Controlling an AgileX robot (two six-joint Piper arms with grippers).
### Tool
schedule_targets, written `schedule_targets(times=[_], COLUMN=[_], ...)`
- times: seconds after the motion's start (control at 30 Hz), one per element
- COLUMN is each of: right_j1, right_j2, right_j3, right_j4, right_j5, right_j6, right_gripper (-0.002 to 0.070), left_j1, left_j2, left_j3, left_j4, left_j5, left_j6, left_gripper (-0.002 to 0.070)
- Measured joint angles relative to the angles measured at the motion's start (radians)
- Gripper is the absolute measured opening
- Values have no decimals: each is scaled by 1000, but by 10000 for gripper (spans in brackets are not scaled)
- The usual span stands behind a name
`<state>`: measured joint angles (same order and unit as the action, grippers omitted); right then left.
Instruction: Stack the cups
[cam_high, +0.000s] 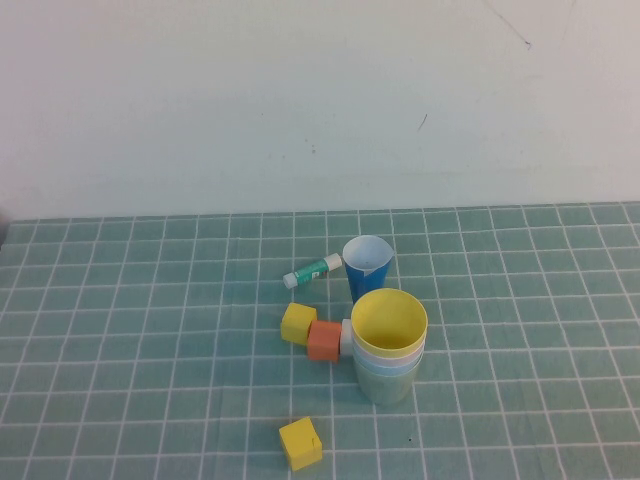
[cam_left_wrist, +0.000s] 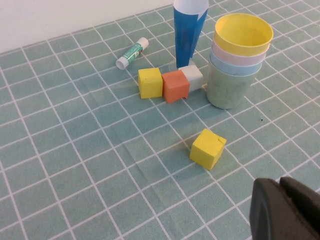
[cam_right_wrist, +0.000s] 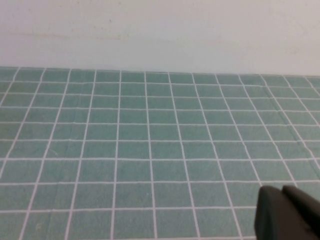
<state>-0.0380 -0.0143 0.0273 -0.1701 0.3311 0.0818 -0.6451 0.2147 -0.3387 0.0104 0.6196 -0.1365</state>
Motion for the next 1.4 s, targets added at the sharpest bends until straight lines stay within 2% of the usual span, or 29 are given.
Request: schedule_targets(times=[0.3, 0.4, 0.53, 0.77, 0.97, 1.1, 1.4], right_j1=[0, 0, 0, 0, 0, 0, 0], right_j2=[0, 0, 0, 0, 0, 0, 0], right_j3=[0, 0, 0, 0, 0, 0, 0], right_j4=[0, 2, 3, 4, 4, 4, 4], right_j5=[0, 0, 0, 0, 0, 0, 0], right_j6=[0, 0, 0, 0, 0, 0, 1], right_gripper=[-1, -1, -1, -1, -1, -1, -1], left_j1=[2, 41, 177, 436, 579, 618, 620], left_j2=[0, -9, -32, -119, -220, -226, -227], left_j3=[12, 33, 99, 230, 305, 355, 357], left_j4=[17, 51, 58, 56, 30, -10, -41], left_j5=[-2, -40, -152, -330, -352, -348, -314], left_j6=[12, 63, 159, 181, 185, 185, 190], left_gripper=[-3, -3, -3, -3, -3, -3, -3])
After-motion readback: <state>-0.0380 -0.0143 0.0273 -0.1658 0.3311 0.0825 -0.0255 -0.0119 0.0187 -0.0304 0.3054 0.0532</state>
